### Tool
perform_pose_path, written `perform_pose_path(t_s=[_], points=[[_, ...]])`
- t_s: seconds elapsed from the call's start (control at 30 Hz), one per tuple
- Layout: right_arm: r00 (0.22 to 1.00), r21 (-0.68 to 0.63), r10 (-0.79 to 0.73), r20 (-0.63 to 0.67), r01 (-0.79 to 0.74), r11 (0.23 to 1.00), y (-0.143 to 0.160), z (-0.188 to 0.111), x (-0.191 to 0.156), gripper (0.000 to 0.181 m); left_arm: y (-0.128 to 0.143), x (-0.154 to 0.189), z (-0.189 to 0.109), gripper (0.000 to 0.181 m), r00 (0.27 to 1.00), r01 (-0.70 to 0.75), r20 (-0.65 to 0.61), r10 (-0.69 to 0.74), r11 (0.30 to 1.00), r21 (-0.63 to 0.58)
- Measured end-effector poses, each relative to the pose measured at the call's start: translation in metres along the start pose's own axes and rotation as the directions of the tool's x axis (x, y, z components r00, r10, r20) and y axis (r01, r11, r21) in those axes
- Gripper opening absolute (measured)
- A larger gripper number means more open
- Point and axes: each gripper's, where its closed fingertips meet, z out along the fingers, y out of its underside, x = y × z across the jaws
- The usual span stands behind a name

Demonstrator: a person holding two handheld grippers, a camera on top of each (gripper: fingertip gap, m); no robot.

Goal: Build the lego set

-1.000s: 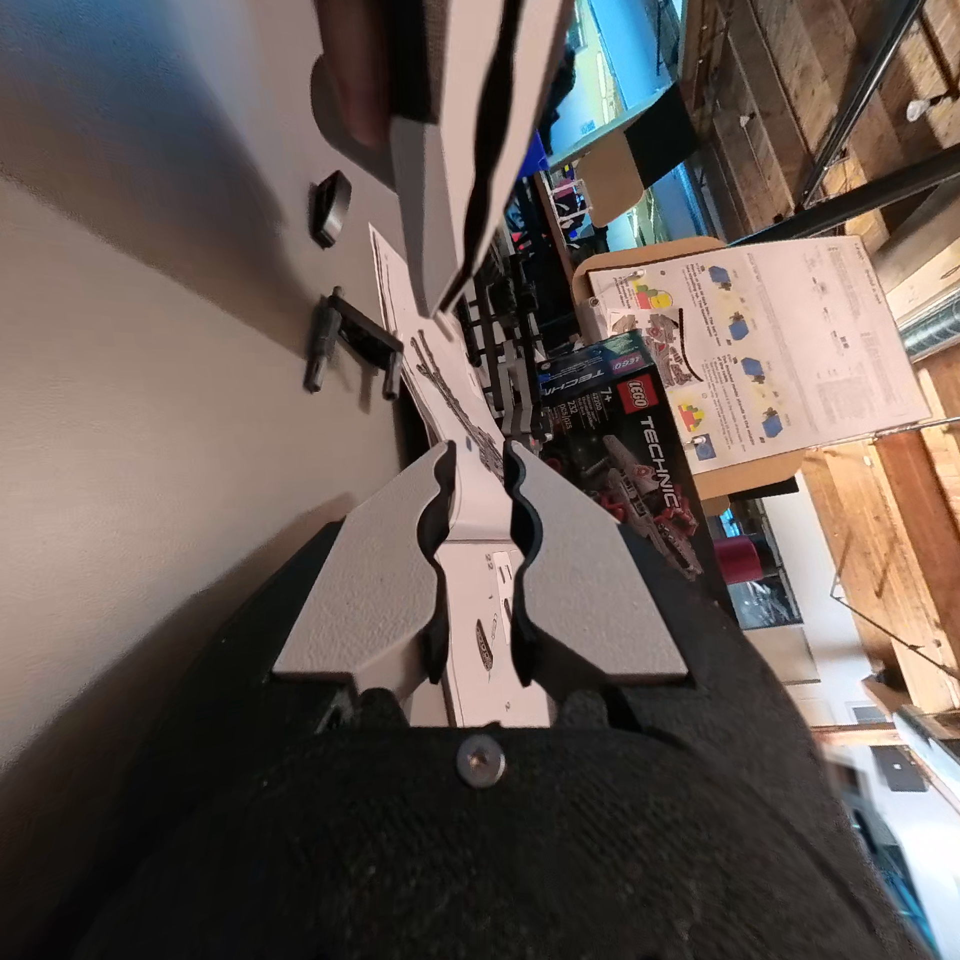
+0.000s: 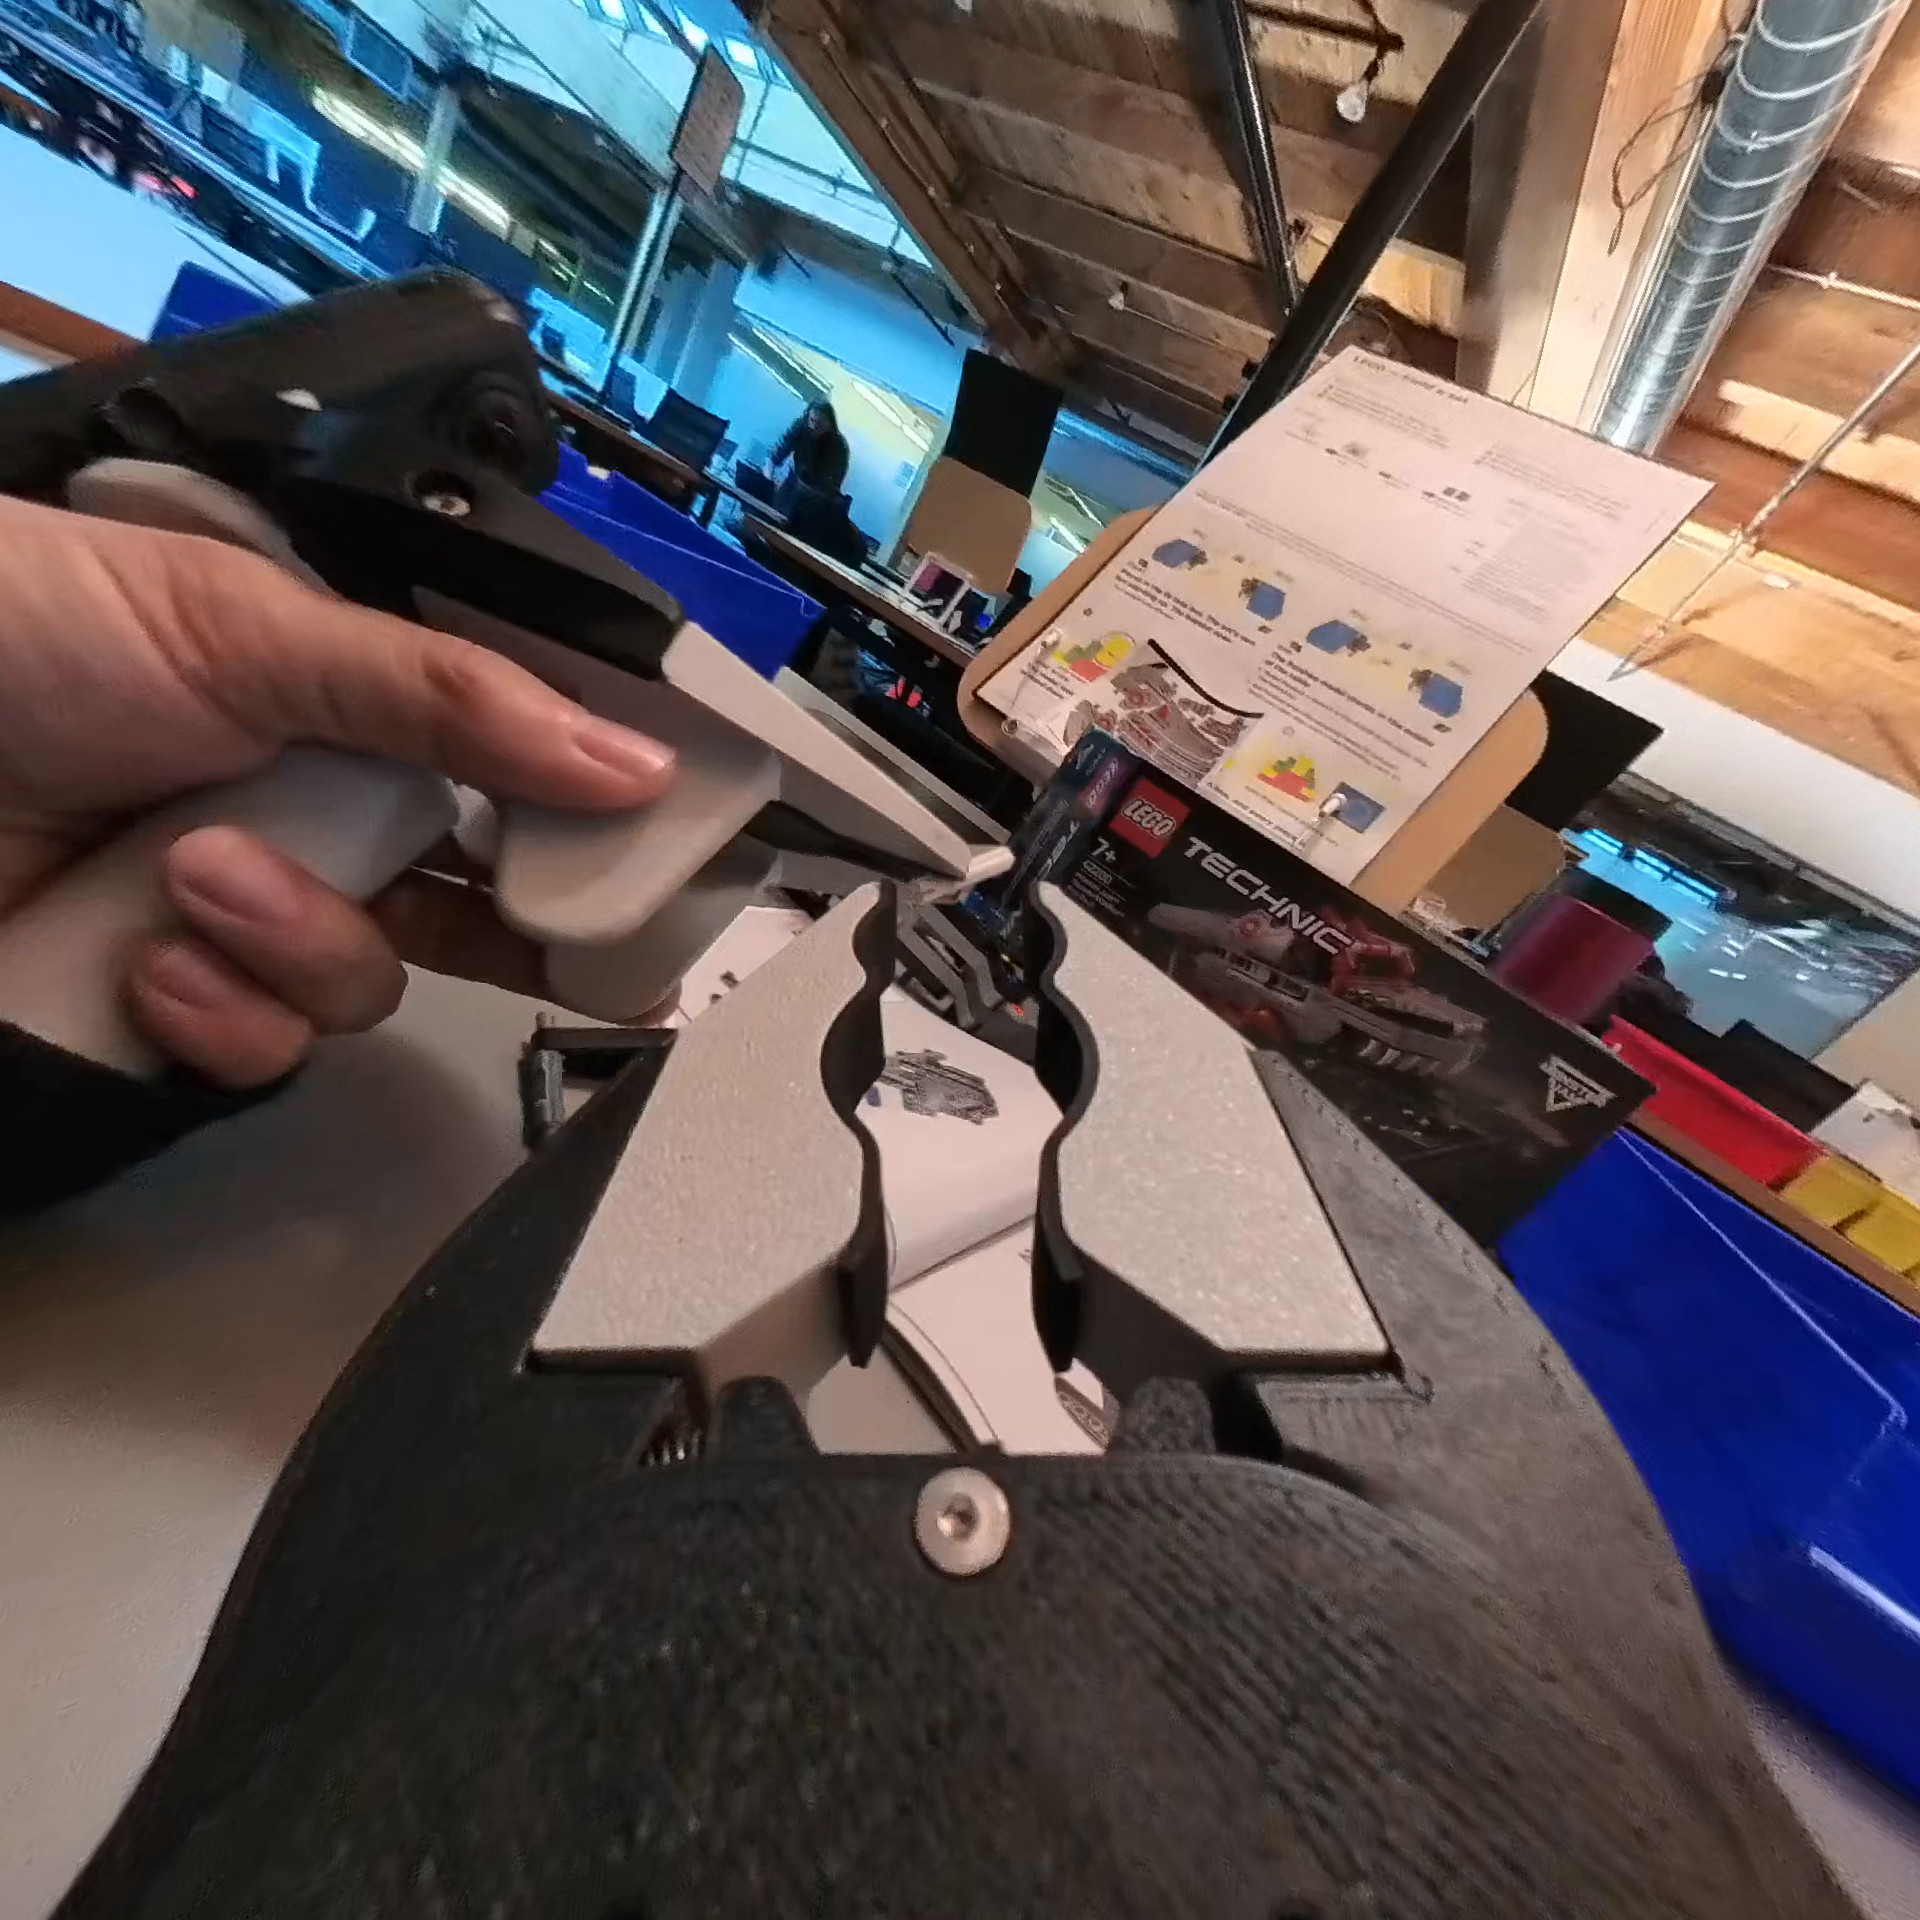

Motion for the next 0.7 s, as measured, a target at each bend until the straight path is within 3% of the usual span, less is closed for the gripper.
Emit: perform_pose_path(t_s=[0.13, 0.23, 0.43, 0.6, 0.7], points=[[1.0, 0.007, 0.019, 0.022, -0.019, 1.0, -0.002, 0.002, -0.004, 0.023, 0.001, 0.006, 0.003, 0.003, 0.999, -0.009, -0.035, 0.01, 1.0, 0.006], [0.999, 0.014, 0.044, -0.015, -0.044, 0.999, -0.003, 0.001, 0.001, 0.008, 0.003, 0.007, 0.004, 0.004, 0.999, -0.039, -0.033, 0.039, 0.999, 0.009], [0.999, 0.016, -0.032, -0.007, 0.032, 0.999, -0.004, -0.001, 0.002, 0.002, 0.001, 0.01, 0.003, 0.003, 0.995, -0.092, -0.034, 0.091, 0.996, -0.011], [0.995, 0.031, -0.039, 0.094, 0.036, 0.999, -0.001, -0.003, -0.004, 0.002, 0.006, 0.008, -0.001, 0.004, 0.983, -0.18, -0.046, 0.176, 0.978, -0.108], [0.984, 0.018, -0.044, 0.175, 0.042, 0.999, 0.005, -0.006, -0.008, 0.002, 0.004, 0.005, -0.008, 0.004, 0.943, -0.333, -0.059, 0.328, 0.924, -0.187]])
